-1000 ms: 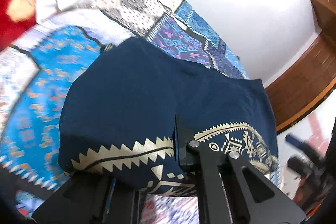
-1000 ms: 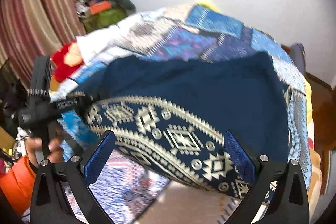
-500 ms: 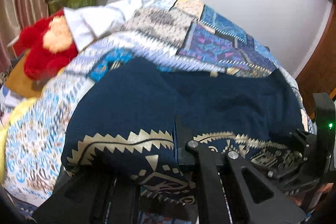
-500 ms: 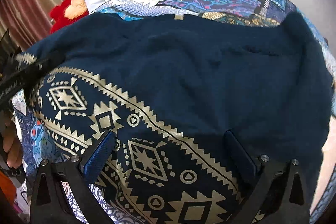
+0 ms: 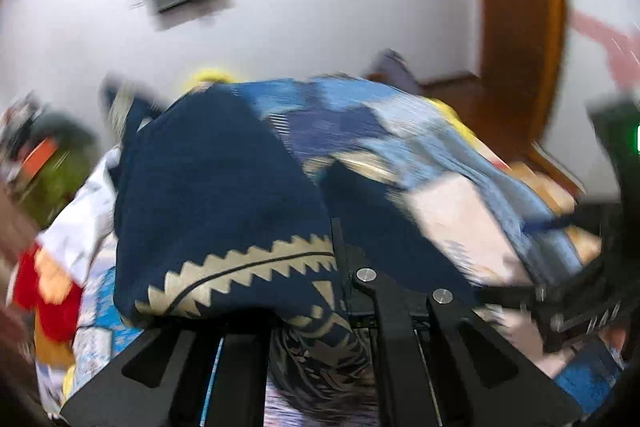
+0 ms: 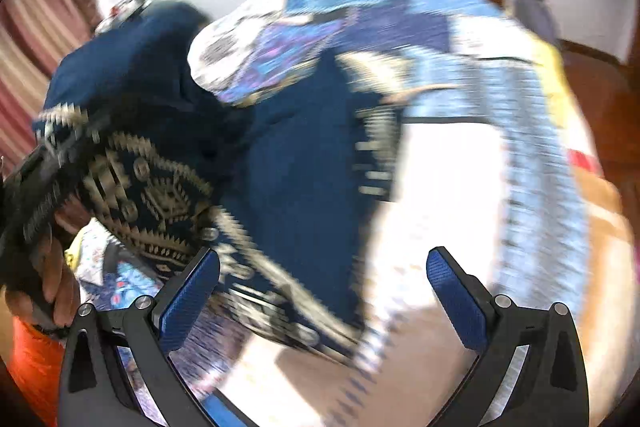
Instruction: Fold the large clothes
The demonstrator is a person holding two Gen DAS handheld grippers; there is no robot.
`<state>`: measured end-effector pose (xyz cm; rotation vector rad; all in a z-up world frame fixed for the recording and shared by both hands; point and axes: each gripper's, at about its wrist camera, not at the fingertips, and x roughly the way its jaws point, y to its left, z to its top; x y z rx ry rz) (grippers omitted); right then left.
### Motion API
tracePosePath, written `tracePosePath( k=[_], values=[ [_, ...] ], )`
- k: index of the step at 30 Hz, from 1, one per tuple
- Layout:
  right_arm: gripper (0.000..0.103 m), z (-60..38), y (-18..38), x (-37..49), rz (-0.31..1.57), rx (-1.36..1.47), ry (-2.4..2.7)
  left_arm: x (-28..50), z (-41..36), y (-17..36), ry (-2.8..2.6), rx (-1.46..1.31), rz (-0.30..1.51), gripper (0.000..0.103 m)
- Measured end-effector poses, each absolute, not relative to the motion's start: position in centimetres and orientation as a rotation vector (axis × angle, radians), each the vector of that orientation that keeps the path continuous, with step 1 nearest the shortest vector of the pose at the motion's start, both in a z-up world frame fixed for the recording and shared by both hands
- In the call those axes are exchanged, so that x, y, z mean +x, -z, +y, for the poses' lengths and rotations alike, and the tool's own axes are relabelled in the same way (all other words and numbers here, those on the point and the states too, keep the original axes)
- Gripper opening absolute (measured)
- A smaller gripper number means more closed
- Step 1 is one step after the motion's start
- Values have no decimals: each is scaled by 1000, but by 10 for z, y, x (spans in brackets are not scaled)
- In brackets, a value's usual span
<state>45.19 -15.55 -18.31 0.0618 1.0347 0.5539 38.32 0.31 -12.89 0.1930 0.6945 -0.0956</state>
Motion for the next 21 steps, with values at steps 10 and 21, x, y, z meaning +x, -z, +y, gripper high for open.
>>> tracePosePath(
  k=[10,21],
  values=[
    [103,-248,156,407,990,127,-433,375,-44,193,263,191,945,11],
    [103,-238,131,385,942,141,-488,328,-8,178,286,191,1001,30]
  ],
)
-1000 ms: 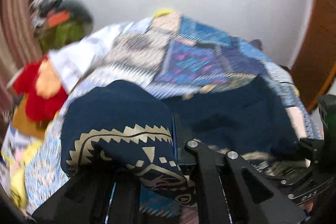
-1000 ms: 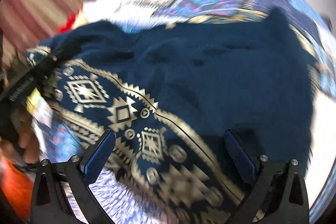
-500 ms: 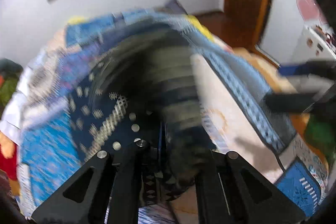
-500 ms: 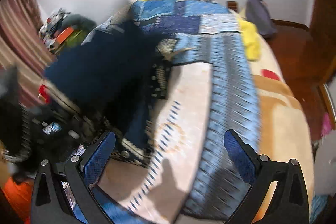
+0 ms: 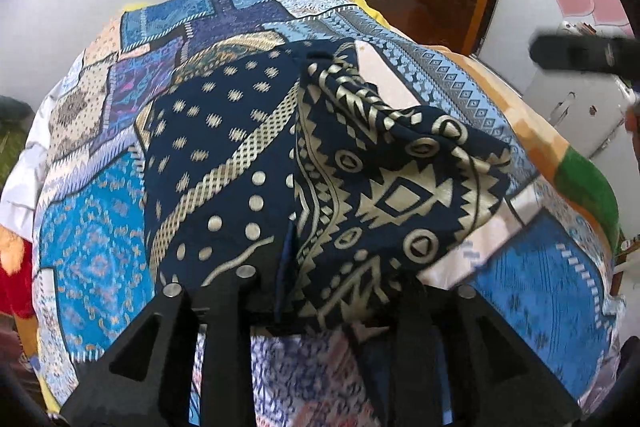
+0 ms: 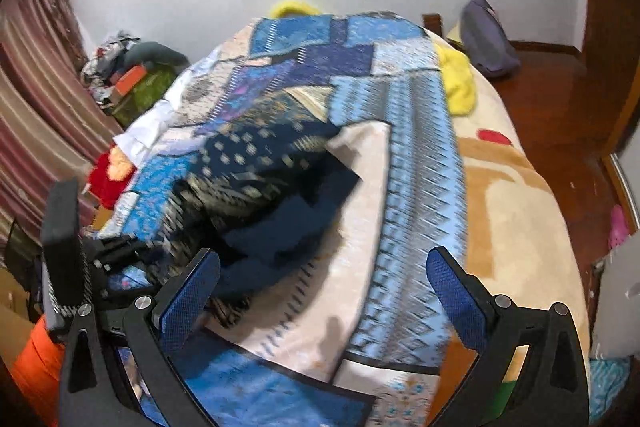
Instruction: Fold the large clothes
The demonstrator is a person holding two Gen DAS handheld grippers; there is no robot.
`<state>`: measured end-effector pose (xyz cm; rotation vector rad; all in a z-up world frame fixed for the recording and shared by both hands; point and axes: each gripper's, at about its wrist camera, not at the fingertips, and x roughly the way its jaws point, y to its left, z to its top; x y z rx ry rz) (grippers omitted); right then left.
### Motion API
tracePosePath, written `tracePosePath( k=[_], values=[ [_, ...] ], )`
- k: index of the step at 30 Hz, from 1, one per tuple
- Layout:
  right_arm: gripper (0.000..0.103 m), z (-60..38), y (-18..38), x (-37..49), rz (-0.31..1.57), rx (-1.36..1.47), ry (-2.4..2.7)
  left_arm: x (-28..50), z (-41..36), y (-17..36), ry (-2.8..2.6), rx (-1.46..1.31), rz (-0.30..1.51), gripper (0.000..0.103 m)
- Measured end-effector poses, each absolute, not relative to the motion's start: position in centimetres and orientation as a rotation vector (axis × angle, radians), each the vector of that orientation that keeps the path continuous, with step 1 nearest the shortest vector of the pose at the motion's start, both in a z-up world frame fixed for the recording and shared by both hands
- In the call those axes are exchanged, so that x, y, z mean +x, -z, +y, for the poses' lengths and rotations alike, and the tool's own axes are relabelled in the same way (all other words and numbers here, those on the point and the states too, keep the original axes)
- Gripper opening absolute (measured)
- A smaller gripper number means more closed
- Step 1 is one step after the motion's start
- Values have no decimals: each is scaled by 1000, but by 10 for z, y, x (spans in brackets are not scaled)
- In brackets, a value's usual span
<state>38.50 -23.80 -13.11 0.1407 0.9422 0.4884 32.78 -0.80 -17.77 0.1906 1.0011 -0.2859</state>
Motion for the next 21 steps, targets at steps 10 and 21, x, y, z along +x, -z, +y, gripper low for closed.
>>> tracePosePath(
  k=[10,21],
  values=[
    [103,-163,103,372,880,88,-619,277,18,146,351,154,936,85],
    [103,-106,182,391,1081,41,-582,338,112,175,140,-54,1015,93]
  ],
)
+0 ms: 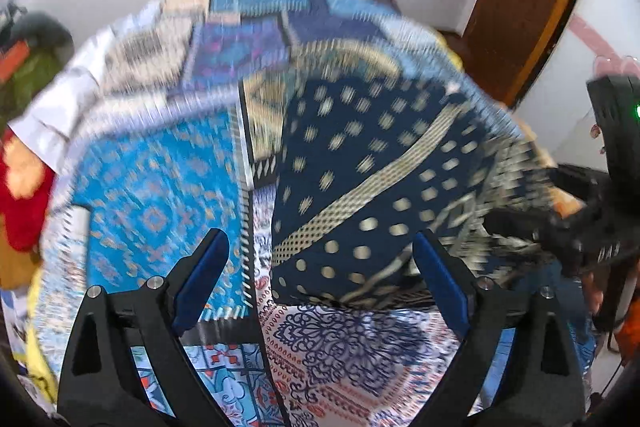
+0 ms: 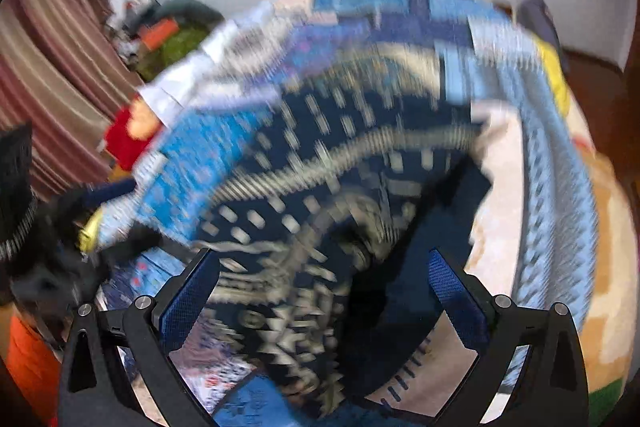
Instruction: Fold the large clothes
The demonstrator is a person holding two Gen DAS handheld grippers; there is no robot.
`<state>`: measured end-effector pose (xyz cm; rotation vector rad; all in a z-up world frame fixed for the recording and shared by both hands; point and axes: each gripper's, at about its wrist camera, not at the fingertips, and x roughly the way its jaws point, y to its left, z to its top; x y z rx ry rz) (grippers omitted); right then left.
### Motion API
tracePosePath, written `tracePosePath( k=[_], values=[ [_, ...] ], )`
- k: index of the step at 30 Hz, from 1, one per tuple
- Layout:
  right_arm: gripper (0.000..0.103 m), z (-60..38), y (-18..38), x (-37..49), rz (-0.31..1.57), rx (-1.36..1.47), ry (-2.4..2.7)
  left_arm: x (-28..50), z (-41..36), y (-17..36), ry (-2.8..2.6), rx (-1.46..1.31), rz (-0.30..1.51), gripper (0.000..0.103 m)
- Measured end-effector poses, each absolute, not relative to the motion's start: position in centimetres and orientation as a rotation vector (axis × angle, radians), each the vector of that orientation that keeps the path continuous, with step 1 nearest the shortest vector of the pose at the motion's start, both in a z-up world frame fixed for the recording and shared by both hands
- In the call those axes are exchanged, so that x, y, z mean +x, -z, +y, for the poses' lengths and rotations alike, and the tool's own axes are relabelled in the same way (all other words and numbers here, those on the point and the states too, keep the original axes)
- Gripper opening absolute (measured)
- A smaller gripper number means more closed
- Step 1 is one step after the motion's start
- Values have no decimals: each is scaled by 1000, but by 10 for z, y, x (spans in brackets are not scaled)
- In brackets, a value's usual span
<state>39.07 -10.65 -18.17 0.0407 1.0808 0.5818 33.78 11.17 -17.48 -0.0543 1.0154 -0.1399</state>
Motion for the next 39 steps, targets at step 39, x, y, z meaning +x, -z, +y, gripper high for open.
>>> tracePosePath(
  k=[39],
  values=[
    [103,-151,230,434,1277,245,-528,415,148,228,241,-312,1131,103]
  ],
)
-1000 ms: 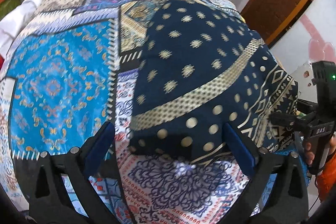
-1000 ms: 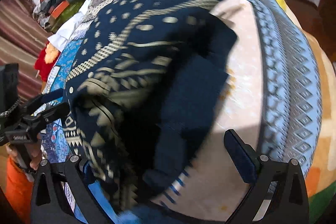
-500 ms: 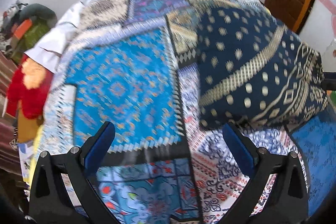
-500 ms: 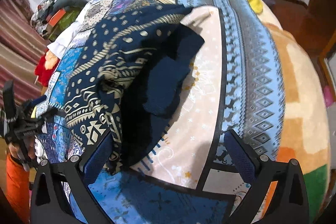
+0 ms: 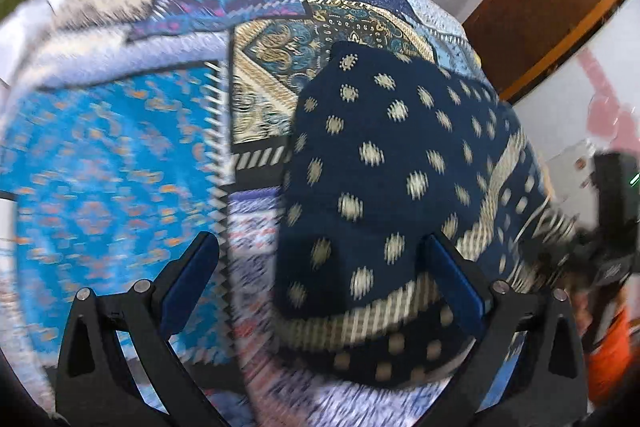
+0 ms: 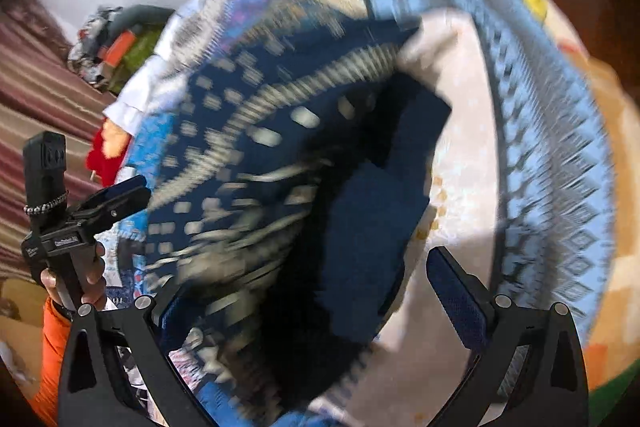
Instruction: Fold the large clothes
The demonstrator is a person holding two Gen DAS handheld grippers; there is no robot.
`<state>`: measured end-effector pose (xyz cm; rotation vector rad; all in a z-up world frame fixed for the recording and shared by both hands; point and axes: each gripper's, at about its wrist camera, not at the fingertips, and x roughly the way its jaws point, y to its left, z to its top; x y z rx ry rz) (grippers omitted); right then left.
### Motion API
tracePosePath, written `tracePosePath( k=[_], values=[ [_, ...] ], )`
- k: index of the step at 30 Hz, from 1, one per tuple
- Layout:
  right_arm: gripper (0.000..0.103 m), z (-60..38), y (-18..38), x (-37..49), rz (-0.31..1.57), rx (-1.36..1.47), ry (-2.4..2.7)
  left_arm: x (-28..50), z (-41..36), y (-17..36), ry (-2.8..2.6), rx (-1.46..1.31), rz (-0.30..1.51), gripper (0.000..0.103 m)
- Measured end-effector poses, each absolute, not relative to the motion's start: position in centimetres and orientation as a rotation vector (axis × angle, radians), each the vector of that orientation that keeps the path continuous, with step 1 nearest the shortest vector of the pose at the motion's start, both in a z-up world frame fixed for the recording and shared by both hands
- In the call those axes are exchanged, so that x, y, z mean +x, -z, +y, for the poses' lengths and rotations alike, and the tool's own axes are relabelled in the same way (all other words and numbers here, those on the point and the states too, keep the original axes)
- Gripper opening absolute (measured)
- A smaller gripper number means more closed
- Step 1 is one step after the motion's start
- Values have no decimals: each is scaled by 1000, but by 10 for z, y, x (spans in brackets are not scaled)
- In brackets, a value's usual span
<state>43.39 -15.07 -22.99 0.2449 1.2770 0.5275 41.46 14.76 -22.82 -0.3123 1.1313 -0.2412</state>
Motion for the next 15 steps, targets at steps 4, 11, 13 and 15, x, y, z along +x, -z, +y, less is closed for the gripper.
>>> tracePosePath(
  k=[4,11,13,15],
  values=[
    [103,-145,246,448,1281,318,-582,434,154,244,307,-462,1139,103],
    [103,-110,251,470,1261,291,-668,453,151,269,405,-618,1187,103],
    [101,-106,251,474,1255,294,-681,452,150,269,417,-632,1181,99],
    [88,-105,250,477,1241,304,-685,449,147,264,400,-605,1175,90]
  ],
)
